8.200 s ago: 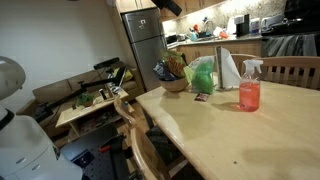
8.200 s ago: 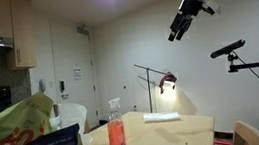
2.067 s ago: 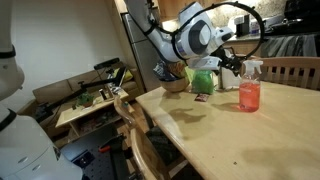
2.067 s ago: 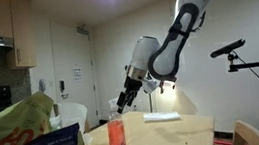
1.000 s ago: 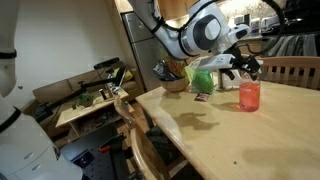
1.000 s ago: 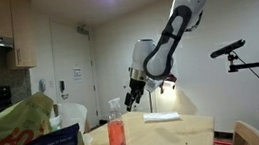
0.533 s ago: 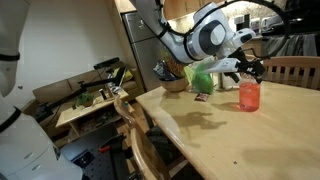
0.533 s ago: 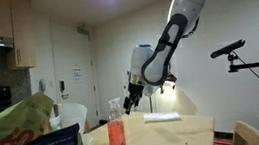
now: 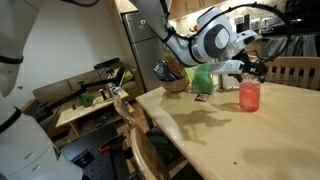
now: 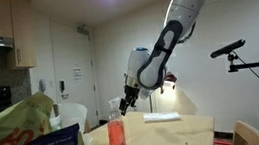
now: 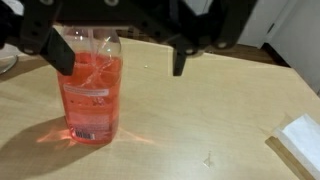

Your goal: Spray the object from the bottle slightly to the right

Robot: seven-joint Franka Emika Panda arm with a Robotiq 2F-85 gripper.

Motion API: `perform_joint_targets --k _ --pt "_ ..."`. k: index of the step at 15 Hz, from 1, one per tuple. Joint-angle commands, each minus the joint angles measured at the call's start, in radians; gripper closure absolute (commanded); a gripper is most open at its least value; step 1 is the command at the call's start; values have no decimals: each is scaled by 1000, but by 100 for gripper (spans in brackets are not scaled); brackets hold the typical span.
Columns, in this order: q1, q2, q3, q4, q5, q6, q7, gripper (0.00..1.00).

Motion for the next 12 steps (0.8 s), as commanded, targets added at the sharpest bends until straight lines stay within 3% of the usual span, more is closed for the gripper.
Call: perform_joint_targets --k 1,12 --pt "24 49 -27 63 20 24 -3 0" --pt "37 82 -19 133 12 41 -28 0"
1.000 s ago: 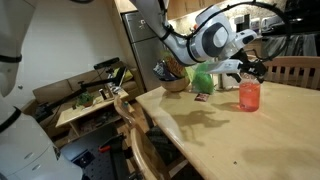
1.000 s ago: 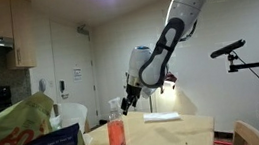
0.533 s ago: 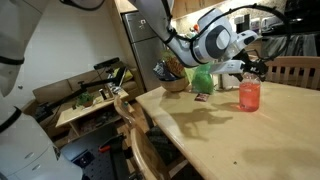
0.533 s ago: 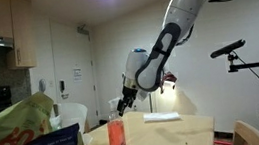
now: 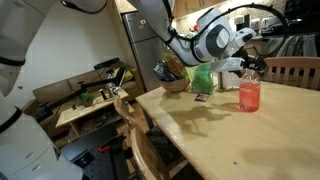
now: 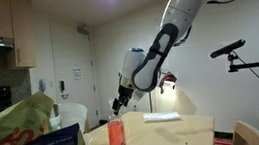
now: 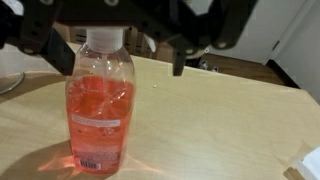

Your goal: Spray the object from the bottle slightly to the right

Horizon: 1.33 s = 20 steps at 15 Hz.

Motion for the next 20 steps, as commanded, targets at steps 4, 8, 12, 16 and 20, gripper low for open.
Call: perform_joint_targets --k 4,8,12,16,20 --pt "33 39 -30 58 5 13 -26 0" --pt "59 48 -64 69 3 6 -11 0" --pt "87 56 -107 74 -3 9 -4 0" --pt "79 62 -95 82 -1 16 -22 0" --pt "72 63 -81 83 1 29 -29 0"
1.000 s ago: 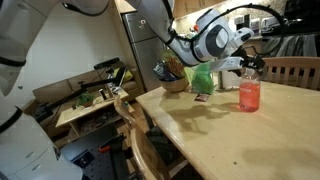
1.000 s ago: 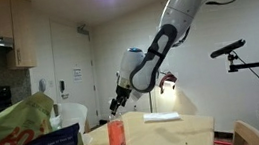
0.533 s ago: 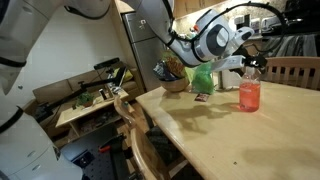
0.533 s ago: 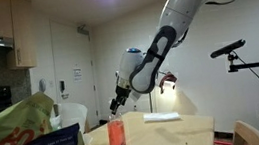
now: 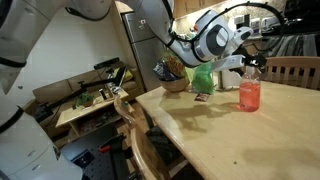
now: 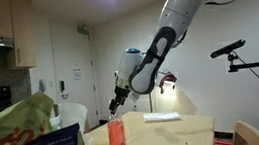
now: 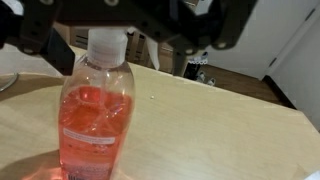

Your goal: Spray the object from the bottle slightly to the right

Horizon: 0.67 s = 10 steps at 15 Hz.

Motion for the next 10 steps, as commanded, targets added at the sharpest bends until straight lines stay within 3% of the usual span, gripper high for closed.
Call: perform_joint_targets --k 1,10 --pt "-5 16 4 24 3 24 -25 0" --pt "26 47 -43 56 -5 32 -5 0"
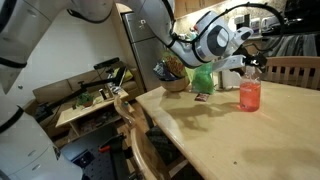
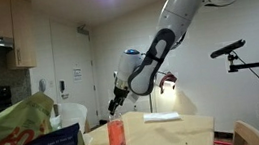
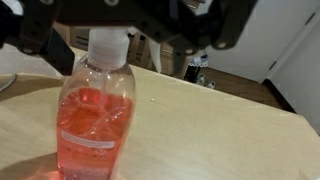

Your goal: Spray the object from the bottle slightly to the right

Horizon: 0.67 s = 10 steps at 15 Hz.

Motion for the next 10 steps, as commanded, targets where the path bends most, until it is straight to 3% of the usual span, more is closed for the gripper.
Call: perform_joint_targets --k 1,10 --pt "25 28 -41 32 -5 30 -4 0" --pt "69 54 -105 40 4 65 6 0"
